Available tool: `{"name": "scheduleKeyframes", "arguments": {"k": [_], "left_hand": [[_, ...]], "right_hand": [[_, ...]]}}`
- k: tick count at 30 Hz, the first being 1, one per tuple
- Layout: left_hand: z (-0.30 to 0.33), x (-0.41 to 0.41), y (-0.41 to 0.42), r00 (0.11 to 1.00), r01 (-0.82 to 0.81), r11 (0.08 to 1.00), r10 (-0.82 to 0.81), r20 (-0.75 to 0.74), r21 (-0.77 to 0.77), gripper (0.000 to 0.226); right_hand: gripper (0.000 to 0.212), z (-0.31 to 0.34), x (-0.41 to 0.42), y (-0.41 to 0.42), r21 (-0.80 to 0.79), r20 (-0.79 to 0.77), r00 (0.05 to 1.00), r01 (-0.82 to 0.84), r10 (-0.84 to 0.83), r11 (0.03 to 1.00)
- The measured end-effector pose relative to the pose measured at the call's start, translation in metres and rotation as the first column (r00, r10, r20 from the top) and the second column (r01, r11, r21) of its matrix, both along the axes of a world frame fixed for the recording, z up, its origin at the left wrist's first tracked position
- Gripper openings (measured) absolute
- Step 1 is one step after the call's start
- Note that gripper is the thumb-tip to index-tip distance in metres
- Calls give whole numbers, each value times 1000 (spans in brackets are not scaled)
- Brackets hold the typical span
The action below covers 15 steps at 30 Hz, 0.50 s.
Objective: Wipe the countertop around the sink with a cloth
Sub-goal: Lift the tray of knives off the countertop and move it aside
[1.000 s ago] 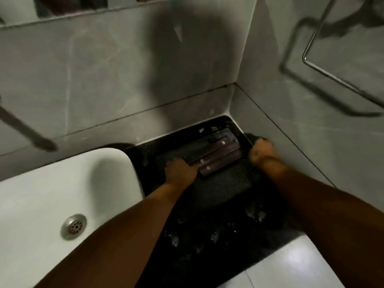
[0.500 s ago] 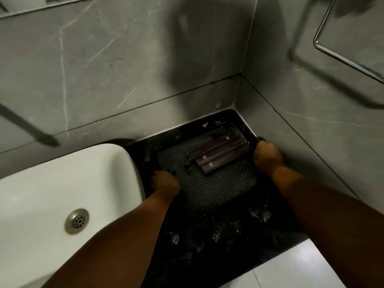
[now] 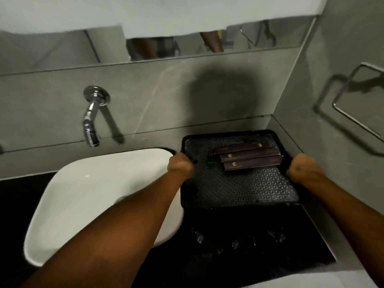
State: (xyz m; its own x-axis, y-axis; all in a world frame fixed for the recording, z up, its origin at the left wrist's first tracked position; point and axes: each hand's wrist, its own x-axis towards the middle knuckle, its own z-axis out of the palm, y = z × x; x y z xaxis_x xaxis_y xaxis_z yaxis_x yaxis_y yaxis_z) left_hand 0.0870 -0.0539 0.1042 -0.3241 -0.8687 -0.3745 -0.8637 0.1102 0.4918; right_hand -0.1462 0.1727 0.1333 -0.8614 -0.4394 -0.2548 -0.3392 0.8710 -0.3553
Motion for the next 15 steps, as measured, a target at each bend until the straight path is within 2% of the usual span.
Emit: {"name": "scheduleKeyframes", "arguments": {"k": [2, 6, 9, 15], "left_hand": [[16, 33, -11, 1000, -23, 999, 22, -21, -35, 42], [33, 96, -30, 997, -71, 994, 70, -12, -87, 40], [43, 170, -49, 987, -157, 984, 159, 22, -79, 37], [54, 326, -95, 924, -357, 926, 369, 102, -122, 41]], "right_hand": [[28, 20, 27, -5, -42, 17, 997, -76, 77, 996], [37, 32, 77, -22, -9, 120, 988, -100, 100, 995], [17, 37, 129, -56, -73, 239, 959, -140, 154, 987], [14, 33, 254, -138, -105, 448, 857, -233, 255, 967]]}}
